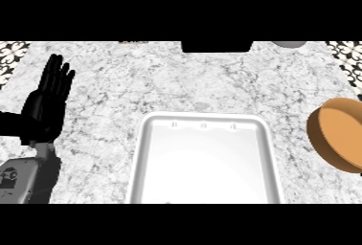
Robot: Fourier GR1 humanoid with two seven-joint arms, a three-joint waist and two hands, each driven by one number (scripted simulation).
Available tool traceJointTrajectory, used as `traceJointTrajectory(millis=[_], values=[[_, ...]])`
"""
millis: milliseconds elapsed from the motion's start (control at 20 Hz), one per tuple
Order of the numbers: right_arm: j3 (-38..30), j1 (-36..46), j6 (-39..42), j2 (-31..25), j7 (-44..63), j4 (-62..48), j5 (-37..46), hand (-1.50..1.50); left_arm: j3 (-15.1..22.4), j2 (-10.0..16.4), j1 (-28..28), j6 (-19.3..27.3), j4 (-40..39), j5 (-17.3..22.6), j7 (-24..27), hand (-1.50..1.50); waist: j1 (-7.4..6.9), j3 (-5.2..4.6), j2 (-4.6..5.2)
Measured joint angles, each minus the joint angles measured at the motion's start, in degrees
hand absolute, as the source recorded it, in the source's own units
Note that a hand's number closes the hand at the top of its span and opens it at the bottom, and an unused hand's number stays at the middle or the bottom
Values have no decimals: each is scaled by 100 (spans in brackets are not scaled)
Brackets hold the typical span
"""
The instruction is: Pick the croissant from the tray and place it in the pot
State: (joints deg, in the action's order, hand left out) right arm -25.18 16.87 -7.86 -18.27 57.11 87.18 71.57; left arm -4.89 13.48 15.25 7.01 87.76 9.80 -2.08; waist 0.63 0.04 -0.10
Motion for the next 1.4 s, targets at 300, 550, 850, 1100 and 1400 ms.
traceJointTrajectory(millis=[300,550,850,1100,1400], values=[[-246,-81,-462,-55,-861,-408,-890,-150,35,-57,-41,15,148,-70,-91,0,-51,1,8],[-314,47,-1185,-34,-1301,-262,-1143,-150,-3,-62,-9,-8,157,-63,-109,0,-60,-2,8],[-664,28,-1973,182,-1253,353,-1521,-150,14,-103,-87,-9,221,-101,-105,0,-37,-2,-3],[-934,-389,-2418,385,-1369,1182,-1958,-150,-16,-128,-25,-6,126,-123,-101,0,3,-4,-5],[-1318,-1293,-2711,522,-1818,2152,-2777,-150,-53,-136,-81,-29,110,-185,-29,0,21,-3,-7]])
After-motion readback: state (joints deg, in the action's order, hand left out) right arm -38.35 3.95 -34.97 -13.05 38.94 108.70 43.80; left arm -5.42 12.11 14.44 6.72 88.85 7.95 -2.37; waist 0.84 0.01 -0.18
